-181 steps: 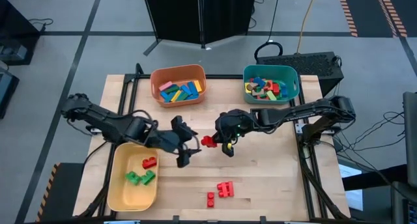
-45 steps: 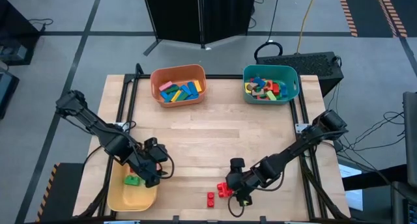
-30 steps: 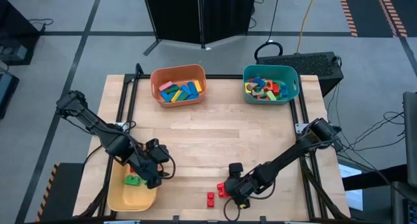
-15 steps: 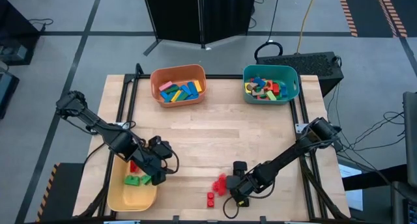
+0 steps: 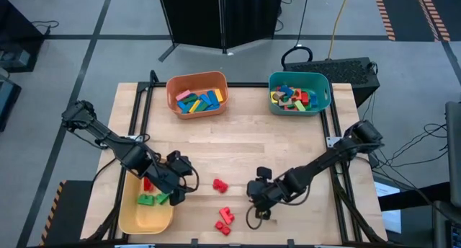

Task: Sort blocks by size
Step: Put the red game piece into the yellow bin

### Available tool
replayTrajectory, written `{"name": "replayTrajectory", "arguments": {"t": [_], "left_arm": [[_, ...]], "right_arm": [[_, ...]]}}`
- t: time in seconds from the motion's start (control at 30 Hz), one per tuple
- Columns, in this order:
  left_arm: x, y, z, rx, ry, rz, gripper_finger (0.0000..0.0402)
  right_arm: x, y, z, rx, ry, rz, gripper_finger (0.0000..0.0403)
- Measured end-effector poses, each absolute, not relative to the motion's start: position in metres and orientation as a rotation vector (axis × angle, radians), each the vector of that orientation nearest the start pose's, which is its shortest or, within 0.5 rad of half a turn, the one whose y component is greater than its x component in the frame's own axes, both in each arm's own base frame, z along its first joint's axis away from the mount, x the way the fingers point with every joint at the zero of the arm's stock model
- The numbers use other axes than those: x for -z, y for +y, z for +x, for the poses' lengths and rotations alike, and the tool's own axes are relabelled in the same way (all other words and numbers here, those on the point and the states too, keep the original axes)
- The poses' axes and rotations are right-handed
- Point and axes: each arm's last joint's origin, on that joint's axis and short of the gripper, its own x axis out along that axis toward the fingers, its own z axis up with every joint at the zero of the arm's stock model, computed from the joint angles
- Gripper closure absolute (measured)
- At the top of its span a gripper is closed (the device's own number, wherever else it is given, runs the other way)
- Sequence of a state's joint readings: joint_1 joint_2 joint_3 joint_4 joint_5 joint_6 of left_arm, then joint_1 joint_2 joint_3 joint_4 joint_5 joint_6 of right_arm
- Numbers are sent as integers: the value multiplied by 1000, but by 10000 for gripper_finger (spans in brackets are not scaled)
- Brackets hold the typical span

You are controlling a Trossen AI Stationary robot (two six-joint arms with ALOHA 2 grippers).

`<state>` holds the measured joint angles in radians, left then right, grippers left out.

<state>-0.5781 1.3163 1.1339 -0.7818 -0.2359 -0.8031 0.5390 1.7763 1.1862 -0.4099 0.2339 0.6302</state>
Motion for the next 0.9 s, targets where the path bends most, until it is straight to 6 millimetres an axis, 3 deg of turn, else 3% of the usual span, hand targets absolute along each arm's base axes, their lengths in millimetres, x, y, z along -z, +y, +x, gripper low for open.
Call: {"name": "replayTrajectory", "arguments": {"t": [0.13,0.27,0.37,0.53,0.67,0.9], "left_arm": [[-300,-141,229,11,854,-328,114],[-297,-151,241,152,778,-95,114],[-286,-150,255,145,781,-6,114],[-254,-118,290,-82,910,-271,114],[-233,-111,309,-34,970,-328,114],[-215,-120,317,305,980,148,114]], "right_arm": [[-195,175,318,9,960,171,211],[-195,167,323,25,953,149,199],[-195,158,327,68,951,198,195],[-195,157,328,131,951,319,195],[-193,165,320,170,986,376,195],[-188,186,296,218,1069,355,195]]}}
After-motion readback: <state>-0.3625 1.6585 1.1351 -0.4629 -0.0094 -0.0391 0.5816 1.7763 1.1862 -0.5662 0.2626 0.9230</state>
